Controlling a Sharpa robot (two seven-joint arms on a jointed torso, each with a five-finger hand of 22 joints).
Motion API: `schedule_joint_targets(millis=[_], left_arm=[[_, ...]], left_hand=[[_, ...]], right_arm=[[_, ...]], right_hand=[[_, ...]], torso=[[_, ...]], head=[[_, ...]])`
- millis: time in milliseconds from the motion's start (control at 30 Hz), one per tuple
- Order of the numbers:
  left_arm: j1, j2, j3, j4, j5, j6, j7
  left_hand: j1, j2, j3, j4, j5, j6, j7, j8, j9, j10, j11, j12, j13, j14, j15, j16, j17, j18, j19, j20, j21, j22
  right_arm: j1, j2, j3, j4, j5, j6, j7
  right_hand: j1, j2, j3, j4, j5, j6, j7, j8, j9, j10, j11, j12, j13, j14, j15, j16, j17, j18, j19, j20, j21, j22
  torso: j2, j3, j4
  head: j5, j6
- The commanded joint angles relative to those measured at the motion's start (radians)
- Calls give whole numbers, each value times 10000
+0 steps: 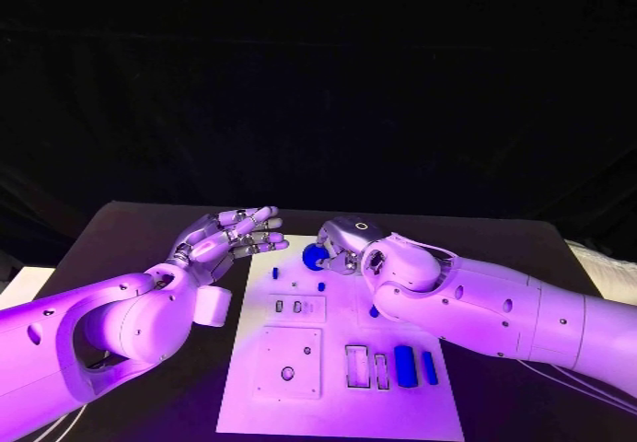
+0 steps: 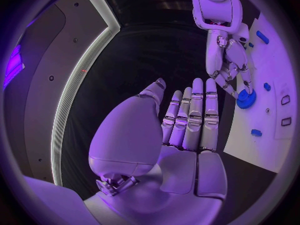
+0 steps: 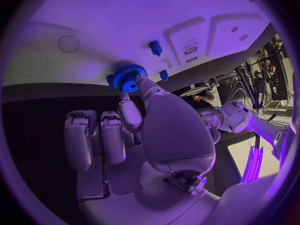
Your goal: Assemble the parts on the task board
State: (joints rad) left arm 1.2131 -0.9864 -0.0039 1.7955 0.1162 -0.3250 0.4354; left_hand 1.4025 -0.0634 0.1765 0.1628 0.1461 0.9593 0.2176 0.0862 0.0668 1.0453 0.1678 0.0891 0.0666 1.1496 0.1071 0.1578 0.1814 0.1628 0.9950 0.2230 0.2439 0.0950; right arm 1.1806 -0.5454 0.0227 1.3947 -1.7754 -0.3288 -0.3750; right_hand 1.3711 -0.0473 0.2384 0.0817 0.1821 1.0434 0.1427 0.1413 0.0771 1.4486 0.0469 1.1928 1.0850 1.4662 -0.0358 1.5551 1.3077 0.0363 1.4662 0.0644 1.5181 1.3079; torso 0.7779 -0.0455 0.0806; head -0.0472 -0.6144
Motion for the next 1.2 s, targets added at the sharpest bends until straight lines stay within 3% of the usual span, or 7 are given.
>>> schedule_joint_targets(millis=[33,233,400,567,700,933,1200], left_arm=[[11,24,8,18,16,196,50],[12,15,8,32,16,191,41],[12,9,8,33,16,184,33],[12,1,8,32,16,179,25],[12,-1,8,31,16,177,20],[13,-7,8,30,16,169,17],[13,-24,7,5,17,184,16]], left_hand=[[-44,58,-7,-63,-56,-18,53,-59,-4,-40,-4,-16,-7,48,54,-33,11,201,51,-18,-60,-17],[-44,58,-7,-63,-56,-18,53,-59,-4,-40,-4,-16,-7,48,54,-33,11,201,51,-18,-60,-17],[-44,58,-7,-63,-56,-18,53,-59,-4,-40,-4,-16,-7,48,54,-33,11,201,51,-18,-60,-17],[-44,58,-7,-63,-56,-18,53,-59,-4,-40,-4,-16,-7,48,54,-33,11,201,51,-18,-60,-17],[-44,58,-7,-63,-56,-18,53,-59,-4,-40,-4,-16,-7,48,54,-33,11,201,51,-18,-60,-17],[-54,66,-3,-79,-57,-21,63,-75,-4,-43,2,-33,-7,53,57,-52,25,201,57,-16,-69,-25],[-54,66,-3,-79,-57,-21,63,-75,-4,-43,2,-33,-7,53,57,-52,25,201,57,-16,-69,-25]], right_arm=[[-9,60,-13,-128,-104,287,53],[-10,155,-21,-310,19,271,122],[-10,187,-26,-388,94,285,168],[-10,193,-31,-423,146,235,195],[-10,182,-33,-441,262,252,207],[-11,73,-35,-421,682,158,265],[-15,-832,-20,84,1962,-1369,1185]], right_hand=[[-194,-91,110,20,-48,188,-244,-138,100,825,-155,2962,4211,980,-49,29,2324,-114,541,-16,42,1464],[-607,-435,90,167,-738,-695,82,-767,-82,682,135,2698,4032,967,198,3,2267,-94,489,184,-7,1363],[-1018,-773,-233,533,-837,-1103,179,-806,-104,544,246,2453,3867,970,306,8,2282,-85,470,318,-22,1337],[-1132,-919,-482,994,-762,-1197,210,-788,-79,525,279,2425,3857,971,343,11,2292,-83,465,368,-23,1335],[-1284,-877,-630,1534,-659,-1157,205,-770,-53,542,283,2452,3885,973,351,15,2302,-84,468,381,-19,1345],[-1393,-630,-629,1958,-226,-960,158,-732,-14,589,245,2537,3955,981,322,30,2339,-92,487,361,-1,1385],[-1123,-544,-545,1855,167,-914,142,-764,-18,568,222,2488,3928,963,298,-6,2257,-79,461,335,-25,1329]], torso=[[-4,2,-23],[-4,9,-24],[-1,12,-8],[0,12,-21],[0,16,-27],[0,19,-22],[-16,41,-43]], head=[[11,-7],[19,-2],[35,-8],[48,-19],[55,-9],[64,-13],[107,12]])
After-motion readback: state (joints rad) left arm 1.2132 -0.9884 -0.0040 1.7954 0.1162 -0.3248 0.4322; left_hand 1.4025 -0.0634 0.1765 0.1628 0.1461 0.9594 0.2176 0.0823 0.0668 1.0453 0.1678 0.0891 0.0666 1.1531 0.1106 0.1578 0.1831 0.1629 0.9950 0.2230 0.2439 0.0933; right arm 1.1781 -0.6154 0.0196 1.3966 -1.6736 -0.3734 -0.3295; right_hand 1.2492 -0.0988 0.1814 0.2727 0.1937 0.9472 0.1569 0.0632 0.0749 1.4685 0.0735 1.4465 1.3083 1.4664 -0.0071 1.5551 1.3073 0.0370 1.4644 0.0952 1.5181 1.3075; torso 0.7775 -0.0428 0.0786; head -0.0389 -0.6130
